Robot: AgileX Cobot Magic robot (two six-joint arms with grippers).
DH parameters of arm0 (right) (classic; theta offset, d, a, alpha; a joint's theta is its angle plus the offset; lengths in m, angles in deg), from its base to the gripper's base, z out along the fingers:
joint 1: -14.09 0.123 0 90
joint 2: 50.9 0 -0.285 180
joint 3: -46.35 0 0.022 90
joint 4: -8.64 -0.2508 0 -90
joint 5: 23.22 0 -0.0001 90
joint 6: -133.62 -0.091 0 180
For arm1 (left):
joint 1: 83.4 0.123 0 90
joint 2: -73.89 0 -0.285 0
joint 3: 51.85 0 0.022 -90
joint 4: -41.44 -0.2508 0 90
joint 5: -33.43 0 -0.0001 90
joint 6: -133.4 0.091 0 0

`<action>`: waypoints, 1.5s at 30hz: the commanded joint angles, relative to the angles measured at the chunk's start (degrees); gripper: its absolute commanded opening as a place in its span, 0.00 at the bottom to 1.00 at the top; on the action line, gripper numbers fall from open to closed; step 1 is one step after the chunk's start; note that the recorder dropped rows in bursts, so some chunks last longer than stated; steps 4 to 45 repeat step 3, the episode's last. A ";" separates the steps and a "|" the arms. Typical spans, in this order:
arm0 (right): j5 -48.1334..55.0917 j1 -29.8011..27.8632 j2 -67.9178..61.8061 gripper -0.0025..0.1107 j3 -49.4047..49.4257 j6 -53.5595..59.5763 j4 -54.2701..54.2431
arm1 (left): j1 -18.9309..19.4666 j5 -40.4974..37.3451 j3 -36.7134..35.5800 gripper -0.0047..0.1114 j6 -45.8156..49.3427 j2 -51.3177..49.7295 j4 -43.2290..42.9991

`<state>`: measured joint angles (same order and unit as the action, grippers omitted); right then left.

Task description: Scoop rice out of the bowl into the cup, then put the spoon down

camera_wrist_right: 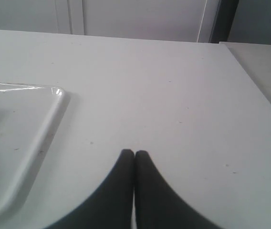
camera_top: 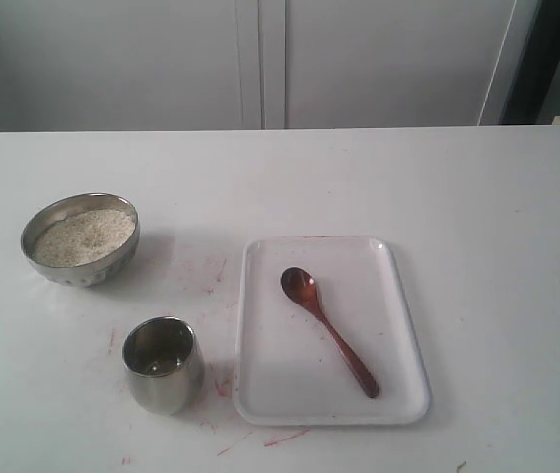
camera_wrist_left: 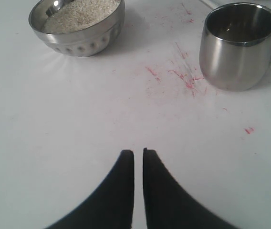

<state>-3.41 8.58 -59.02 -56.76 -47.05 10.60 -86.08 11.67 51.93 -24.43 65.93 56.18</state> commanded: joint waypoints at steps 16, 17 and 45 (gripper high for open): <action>0.02 -0.25 0.33 0.02 0.32 0.67 0.10 | -0.31 -0.11 -0.29 0.16 0.09 0.17 0.62; 0.02 -0.25 0.33 0.02 0.32 0.67 0.10 | -0.31 -0.11 -0.29 0.16 0.09 0.17 0.62; 0.02 -0.25 0.33 0.02 0.32 0.67 0.10 | -0.31 -0.11 -0.29 0.16 0.09 0.17 0.62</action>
